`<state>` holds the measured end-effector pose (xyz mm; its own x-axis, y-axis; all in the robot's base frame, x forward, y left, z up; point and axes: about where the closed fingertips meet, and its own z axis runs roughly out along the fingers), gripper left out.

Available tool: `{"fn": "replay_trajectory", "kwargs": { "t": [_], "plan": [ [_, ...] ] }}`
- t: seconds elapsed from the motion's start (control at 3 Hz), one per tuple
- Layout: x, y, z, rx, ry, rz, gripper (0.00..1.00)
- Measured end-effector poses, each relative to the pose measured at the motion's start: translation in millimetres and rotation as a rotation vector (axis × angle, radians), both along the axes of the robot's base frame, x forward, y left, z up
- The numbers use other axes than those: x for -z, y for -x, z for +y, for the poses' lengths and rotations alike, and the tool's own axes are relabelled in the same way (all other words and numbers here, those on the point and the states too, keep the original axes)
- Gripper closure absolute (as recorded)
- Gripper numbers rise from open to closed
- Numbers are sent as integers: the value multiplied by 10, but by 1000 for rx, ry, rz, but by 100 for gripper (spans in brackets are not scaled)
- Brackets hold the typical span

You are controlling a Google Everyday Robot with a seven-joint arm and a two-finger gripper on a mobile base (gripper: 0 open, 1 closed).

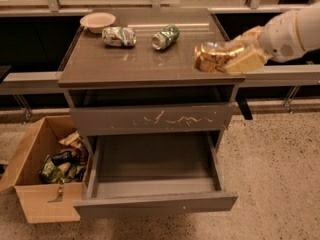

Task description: Place orange can into middle drawer

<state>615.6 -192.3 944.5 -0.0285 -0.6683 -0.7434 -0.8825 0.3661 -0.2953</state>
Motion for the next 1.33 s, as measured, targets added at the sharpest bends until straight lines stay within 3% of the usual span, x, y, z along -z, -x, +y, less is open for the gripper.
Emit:
{"fn": "replay_trajectory", "kwargs": {
  "t": [0.33, 0.67, 1.0, 1.33],
  "plan": [
    [545, 368, -53, 39, -9, 87, 100],
    [928, 543, 54, 12, 5, 164, 100],
    [913, 534, 57, 12, 5, 161, 100],
    [1477, 589, 138, -4, 26, 229, 100]
  ]
}}
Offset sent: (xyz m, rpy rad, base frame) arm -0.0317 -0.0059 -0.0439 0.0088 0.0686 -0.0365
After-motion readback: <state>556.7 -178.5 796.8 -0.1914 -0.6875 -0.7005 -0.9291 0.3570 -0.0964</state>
